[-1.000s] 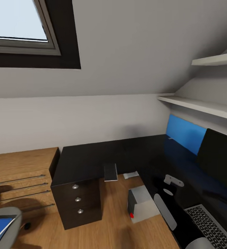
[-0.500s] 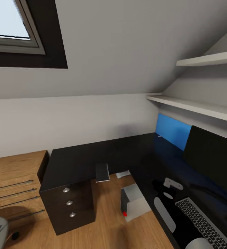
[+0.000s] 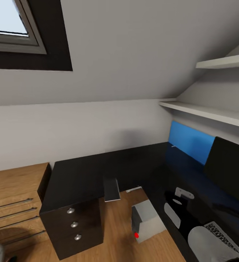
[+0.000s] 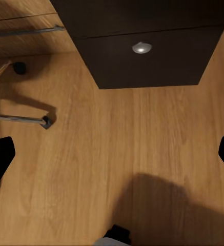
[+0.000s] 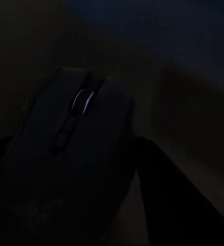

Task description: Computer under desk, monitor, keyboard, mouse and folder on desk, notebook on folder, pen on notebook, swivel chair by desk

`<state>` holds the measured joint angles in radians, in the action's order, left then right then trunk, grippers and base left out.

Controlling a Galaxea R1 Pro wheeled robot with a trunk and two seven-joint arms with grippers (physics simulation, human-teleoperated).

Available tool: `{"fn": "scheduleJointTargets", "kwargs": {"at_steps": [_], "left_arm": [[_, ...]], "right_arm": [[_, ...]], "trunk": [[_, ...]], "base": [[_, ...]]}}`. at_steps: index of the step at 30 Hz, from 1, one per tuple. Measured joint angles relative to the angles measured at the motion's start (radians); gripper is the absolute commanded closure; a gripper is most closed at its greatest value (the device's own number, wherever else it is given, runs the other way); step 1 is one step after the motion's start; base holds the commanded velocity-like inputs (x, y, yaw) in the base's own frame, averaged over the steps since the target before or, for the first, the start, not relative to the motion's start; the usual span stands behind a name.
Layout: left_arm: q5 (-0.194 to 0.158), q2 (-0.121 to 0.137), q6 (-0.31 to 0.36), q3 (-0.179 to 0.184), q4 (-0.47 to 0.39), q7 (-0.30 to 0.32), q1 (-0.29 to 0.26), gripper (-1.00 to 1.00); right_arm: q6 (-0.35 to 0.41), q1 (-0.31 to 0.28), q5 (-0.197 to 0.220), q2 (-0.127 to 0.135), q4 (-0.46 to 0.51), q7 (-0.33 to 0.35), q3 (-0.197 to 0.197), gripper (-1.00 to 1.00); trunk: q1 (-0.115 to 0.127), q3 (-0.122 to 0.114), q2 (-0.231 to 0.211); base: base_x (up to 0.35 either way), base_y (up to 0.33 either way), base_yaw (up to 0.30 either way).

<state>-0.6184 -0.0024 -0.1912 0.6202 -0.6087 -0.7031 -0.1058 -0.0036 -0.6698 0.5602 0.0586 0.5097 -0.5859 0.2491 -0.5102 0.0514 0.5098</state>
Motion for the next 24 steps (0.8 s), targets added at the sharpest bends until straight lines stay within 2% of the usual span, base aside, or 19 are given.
{"fn": "scheduleJointTargets", "kwargs": {"at_steps": [4, 7, 10, 12, 16, 19, 22, 24], "left_arm": [[0.0, 0.0, 0.0, 0.0, 0.0, 0.0, 0.0, -1.0], [0.002, 0.0, 0.0, 0.001, 0.0, 0.0, 0.0, -1.0], [0.003, 0.0, -0.001, 0.002, 0.0, -0.001, 0.0, -1.0], [0.003, 0.0, -0.001, 0.003, 0.0, -0.001, 0.0, -1.0], [0.004, 0.0, -0.001, 0.003, 0.0, -0.001, 0.0, -1.0], [0.004, 0.0, -0.002, 0.003, 0.0, -0.001, 0.0, -1.0], [0.003, 0.0, -0.002, 0.003, -0.001, -0.002, 0.0, -1.0], [0.003, 0.0, -0.002, 0.002, -0.002, -0.002, 0.0, -1.0]], "right_arm": [[-0.045, -0.065, -0.001, 0.005, -0.139, 0.016, 0.0, 1.0], [-0.058, -0.097, 0.004, 0.032, -0.21, 0.039, -0.001, 1.0], [-0.061, -0.106, 0.016, 0.053, -0.232, 0.06, -0.003, 1.0], [-0.06, -0.112, 0.033, 0.058, -0.24, 0.064, -0.003, 1.0], [-0.035, -0.122, 0.12, 0.062, -0.257, 0.066, -0.005, 1.0], [0.001, -0.124, 0.162, 0.063, -0.294, 0.067, -0.007, 1.0], [0.016, -0.125, 0.174, 0.065, -0.317, 0.065, -0.007, 1.0], [0.018, -0.125, 0.178, 0.083, -0.322, 0.065, -0.009, 1.0]], "trunk": [[0.0, 0.0, 0.0], [0.0, 0.0, 0.0], [-0.001, 0.0, 0.0], [-0.001, 0.0, 0.0], [-0.001, 0.0, 0.0], [-0.001, 0.0, 0.0], [-0.001, 0.0, 0.0], [-0.001, 0.0, 0.0]], "base": [[0.181, 0.019, 0.0], [0.038, 0.004, 0.0], [0.012, 0.001, 0.0], [0.005, 0.0, 0.0], [0.001, 0.0, 0.0], [0.0, 0.0, 0.0], [0.0, 0.0, 0.0], [0.0, 0.0, 0.0]]}}
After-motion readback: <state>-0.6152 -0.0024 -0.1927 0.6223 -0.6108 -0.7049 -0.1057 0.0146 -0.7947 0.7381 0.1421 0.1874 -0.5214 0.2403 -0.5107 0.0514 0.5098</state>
